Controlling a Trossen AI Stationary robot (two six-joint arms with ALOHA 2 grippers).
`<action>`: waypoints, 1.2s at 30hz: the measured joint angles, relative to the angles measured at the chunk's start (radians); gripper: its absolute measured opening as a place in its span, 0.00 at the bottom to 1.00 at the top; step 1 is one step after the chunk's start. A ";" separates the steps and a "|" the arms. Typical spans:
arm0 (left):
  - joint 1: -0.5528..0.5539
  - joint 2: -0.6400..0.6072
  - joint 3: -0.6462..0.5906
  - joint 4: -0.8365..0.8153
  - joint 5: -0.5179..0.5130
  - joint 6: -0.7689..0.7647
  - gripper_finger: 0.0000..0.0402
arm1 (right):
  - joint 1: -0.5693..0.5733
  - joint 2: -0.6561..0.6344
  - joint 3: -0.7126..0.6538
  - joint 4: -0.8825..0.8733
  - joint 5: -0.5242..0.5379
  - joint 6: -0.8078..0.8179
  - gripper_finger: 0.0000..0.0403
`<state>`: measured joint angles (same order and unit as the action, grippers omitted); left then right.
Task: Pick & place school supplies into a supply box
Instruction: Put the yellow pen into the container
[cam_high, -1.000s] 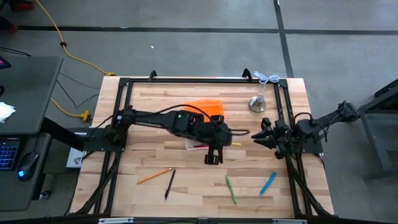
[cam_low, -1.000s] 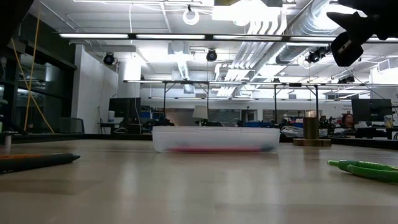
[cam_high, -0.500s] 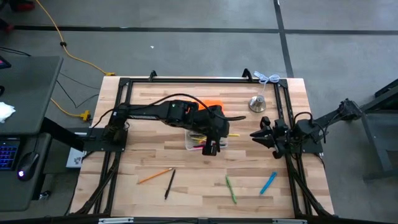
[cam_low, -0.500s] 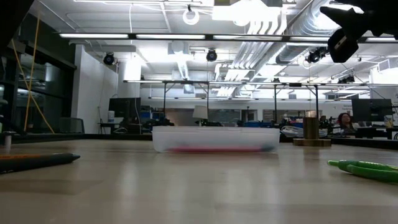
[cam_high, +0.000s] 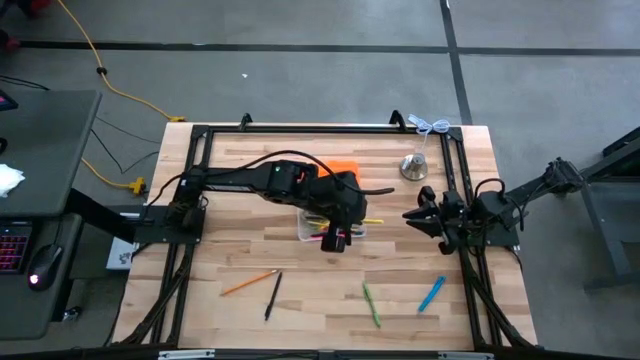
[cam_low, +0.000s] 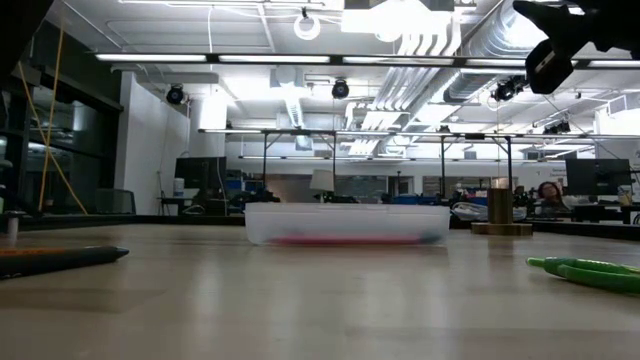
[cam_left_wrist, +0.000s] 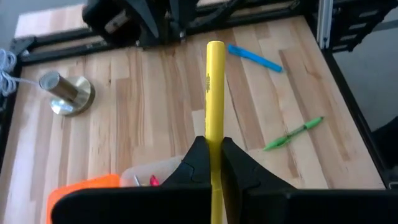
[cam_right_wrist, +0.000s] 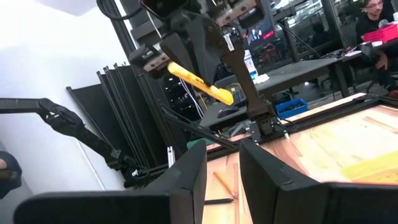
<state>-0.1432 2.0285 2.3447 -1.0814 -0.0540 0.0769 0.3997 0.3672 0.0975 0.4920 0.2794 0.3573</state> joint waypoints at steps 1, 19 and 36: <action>0.000 0.000 0.000 -0.004 0.000 -0.003 0.09 | 0.000 0.000 0.000 0.000 0.000 0.001 0.18; -0.015 0.002 -0.160 0.265 0.068 -0.041 0.09 | 0.000 0.000 0.000 -0.004 -0.043 0.001 0.18; 0.042 0.002 -0.269 0.457 0.082 -0.040 0.09 | 0.000 0.001 0.000 -0.020 -0.037 0.002 0.23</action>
<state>-0.1010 2.0305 2.0754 -0.6246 0.0282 0.0368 0.4000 0.3687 0.0975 0.4721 0.2426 0.3588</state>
